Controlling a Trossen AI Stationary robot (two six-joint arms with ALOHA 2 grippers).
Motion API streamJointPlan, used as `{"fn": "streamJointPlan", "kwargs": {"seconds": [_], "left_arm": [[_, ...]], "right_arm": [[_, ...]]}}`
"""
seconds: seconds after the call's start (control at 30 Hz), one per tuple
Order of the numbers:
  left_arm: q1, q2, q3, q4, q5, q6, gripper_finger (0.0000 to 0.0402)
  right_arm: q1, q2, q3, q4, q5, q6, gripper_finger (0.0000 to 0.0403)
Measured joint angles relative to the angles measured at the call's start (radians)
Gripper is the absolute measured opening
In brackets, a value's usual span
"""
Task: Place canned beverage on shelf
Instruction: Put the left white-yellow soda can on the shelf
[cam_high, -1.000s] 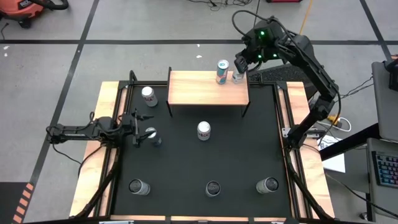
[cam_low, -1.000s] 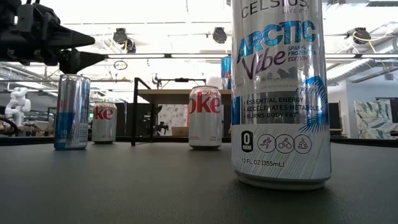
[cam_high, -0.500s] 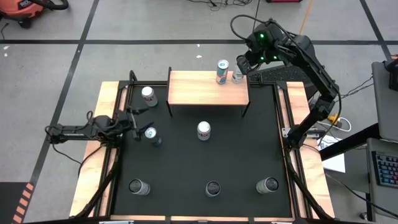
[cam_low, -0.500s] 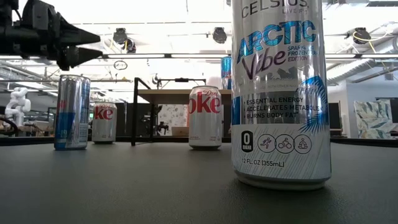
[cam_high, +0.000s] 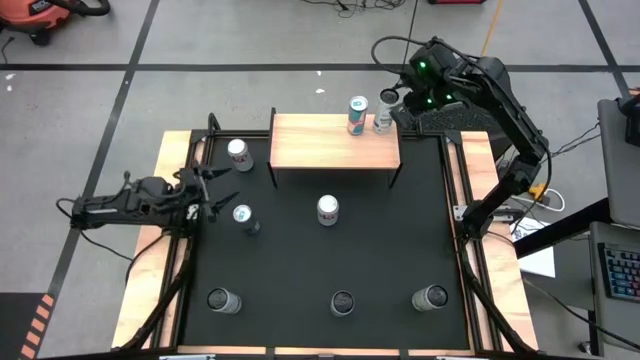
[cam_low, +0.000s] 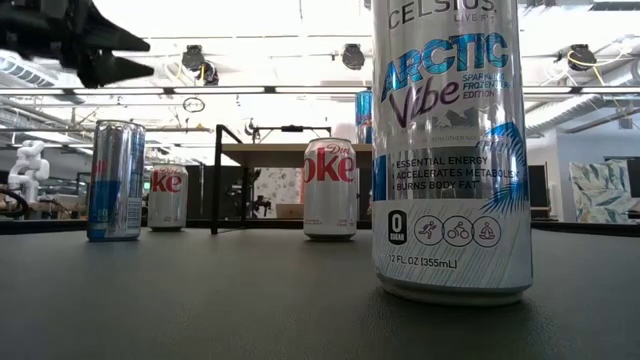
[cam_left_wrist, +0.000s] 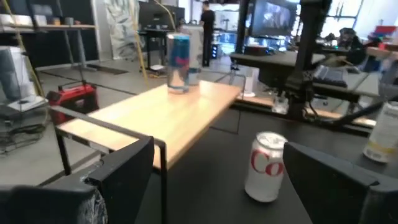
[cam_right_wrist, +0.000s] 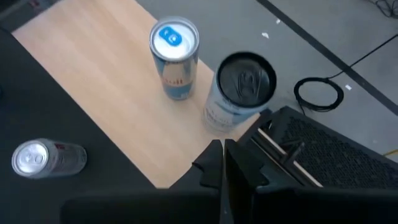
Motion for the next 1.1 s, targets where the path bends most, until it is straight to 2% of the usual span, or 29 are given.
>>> {"fn": "streamJointPlan", "kwargs": {"seconds": [0.17, 0.33, 0.5, 0.7, 0.87, 1.1], "left_arm": [[0.000, 0.069, 0.065, -0.017, 0.042, -0.043, 0.0361], [0.000, 0.204, 0.109, -0.128, 0.105, -0.095, 0.0361], [0.000, 0.344, 0.114, -0.095, 0.107, -0.106, 0.0361], [0.000, 0.424, 0.120, -0.048, 0.181, -0.152, 0.0361], [0.000, 0.471, 0.216, -0.105, 0.260, -0.204, 0.0361], [0.000, 0.546, 0.369, -0.266, 0.253, -0.208, 0.0361]], "right_arm": [[0.000, -0.001, 0.000, -0.042, -0.001, 0.000, 0.0000], [0.000, -0.001, 0.000, -0.055, -0.001, 0.000, 0.0000], [0.000, -0.001, 0.000, -0.055, -0.002, 0.000, 0.0000], [0.000, -0.001, 0.000, -0.056, -0.004, 0.000, 0.0000], [0.000, -0.001, 0.000, -0.056, -0.005, 0.007, 0.0000], [0.000, -0.001, 0.000, -0.056, -0.003, 0.008, 0.0000]]}}
